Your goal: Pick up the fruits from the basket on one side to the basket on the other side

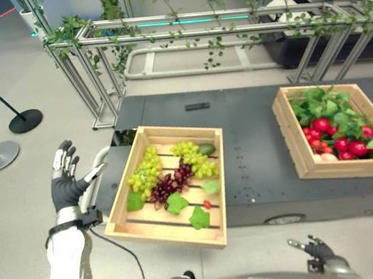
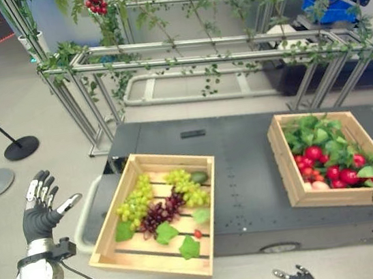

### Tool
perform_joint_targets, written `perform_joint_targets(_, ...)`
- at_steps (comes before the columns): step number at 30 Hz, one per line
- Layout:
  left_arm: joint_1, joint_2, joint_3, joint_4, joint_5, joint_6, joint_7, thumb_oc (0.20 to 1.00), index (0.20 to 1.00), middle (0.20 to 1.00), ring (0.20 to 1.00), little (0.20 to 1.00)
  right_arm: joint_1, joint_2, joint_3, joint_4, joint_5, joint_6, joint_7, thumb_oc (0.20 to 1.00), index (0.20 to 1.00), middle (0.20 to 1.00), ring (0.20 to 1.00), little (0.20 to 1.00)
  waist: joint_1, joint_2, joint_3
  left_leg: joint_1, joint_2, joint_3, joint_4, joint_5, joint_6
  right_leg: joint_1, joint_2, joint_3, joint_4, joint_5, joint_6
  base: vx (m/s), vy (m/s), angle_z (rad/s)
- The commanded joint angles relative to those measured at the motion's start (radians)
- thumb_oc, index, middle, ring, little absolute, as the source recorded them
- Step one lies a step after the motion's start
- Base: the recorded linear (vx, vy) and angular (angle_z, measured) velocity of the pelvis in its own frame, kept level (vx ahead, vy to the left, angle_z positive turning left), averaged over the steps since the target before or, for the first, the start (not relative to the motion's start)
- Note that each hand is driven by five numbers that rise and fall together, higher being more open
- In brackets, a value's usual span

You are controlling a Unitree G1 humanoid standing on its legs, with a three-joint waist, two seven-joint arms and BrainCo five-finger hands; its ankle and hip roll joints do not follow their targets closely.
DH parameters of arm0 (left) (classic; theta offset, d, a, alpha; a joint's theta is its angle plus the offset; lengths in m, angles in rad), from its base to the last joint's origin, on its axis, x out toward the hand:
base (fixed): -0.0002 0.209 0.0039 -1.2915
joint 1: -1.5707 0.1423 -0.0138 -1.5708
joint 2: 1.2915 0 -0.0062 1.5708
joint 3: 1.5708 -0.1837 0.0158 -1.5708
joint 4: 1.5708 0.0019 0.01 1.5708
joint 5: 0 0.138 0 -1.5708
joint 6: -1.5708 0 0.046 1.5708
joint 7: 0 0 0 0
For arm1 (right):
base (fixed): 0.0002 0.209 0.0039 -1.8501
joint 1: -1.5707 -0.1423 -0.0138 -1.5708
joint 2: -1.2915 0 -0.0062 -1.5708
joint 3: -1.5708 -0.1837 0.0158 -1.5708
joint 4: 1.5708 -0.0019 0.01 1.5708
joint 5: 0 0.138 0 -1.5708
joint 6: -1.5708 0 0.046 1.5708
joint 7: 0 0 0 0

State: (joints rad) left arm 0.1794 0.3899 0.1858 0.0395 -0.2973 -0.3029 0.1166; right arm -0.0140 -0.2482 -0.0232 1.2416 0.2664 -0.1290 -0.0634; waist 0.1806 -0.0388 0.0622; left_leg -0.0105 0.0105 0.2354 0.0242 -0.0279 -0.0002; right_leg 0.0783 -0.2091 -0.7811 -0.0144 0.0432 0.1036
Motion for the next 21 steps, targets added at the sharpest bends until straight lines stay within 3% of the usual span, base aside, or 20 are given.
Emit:
perform_joint_targets(1, -0.009, -0.017, -0.025, 0.091, 0.026, -0.012, 0.023, 1.0, 1.0, 1.0, 1.0, 1.0, -0.023, -0.028, 0.028, 0.008, 0.018, -0.019, -0.015, 1.0, 1.0, 1.0, 1.0, 1.0, 0.01, -0.003, -0.036, -0.022, 0.023, 0.013, -0.011, 0.0, -0.068, -0.018, 0.005, 0.025, 0.023, -0.03, 0.02, 0.0, 0.0, 0.0)
perform_joint_targets(8, -0.016, -0.041, -0.096, 0.576, 0.099, 0.049, 0.032, 1.0, 1.0, 1.0, 1.0, 1.0, -0.042, -0.038, 0.03, 0.023, 0.009, -0.021, -0.029, 1.0, 1.0, 1.0, 1.0, 1.0, -0.005, -0.001, -0.036, -0.026, 0.028, 0.03, -0.011, 0.005, -0.066, -0.023, 0.011, 0.041, 0.018, -0.027, 0.017, -0.01, -0.007, -0.07)
perform_joint_targets(10, -0.02, -0.047, -0.107, 0.637, 0.113, 0.055, 0.031, 1.0, 1.0, 1.0, 1.0, 1.0, -0.045, -0.04, 0.028, 0.027, 0.008, -0.021, -0.032, 1.0, 1.0, 1.0, 1.0, 1.0, -0.007, -0.001, -0.037, -0.025, 0.028, 0.032, -0.012, 0.005, -0.066, -0.024, 0.012, 0.042, 0.016, -0.027, 0.017, 0.0, 0.001, -0.04)
perform_joint_targets(11, -0.022, -0.069, -0.112, 0.782, 0.132, 0.086, 0.028, 1.0, 1.0, 1.0, 1.0, 1.0, -0.047, -0.038, 0.029, 0.037, 0.005, -0.022, -0.034, 1.0, 1.0, 1.0, 1.0, 1.0, -0.012, -0.001, -0.038, -0.023, 0.027, 0.034, -0.012, 0.005, -0.064, -0.026, 0.012, 0.048, 0.015, -0.026, 0.016, 0.0, 0.0, 0.0)
perform_joint_targets(18, -0.058, -0.115, -0.115, 1.141, 0.217, 0.146, 0.014, 1.0, 1.0, 1.0, 1.0, 1.0, -0.063, -0.033, 0.03, 0.047, 0.001, -0.023, -0.037, 1.0, 1.0, 1.0, 1.0, 1.0, -0.024, 0.001, -0.046, -0.022, 0.025, 0.039, -0.021, 0.007, -0.062, -0.031, 0.016, 0.064, 0.008, -0.022, 0.016, 0.0, 0.007, -0.04)
perform_joint_targets(21, -0.061, -0.12, -0.117, 1.19, 0.247, 0.15, 0.004, 1.0, 1.0, 1.0, 1.0, 1.0, -0.073, -0.033, 0.033, 0.048, 0.0, -0.023, -0.036, 1.0, 1.0, 1.0, 1.0, 1.0, -0.028, 0.001, -0.049, -0.02, 0.024, 0.044, -0.024, 0.008, -0.062, -0.032, 0.015, 0.07, 0.006, -0.018, 0.018, 0.0, 0.0, 0.0)
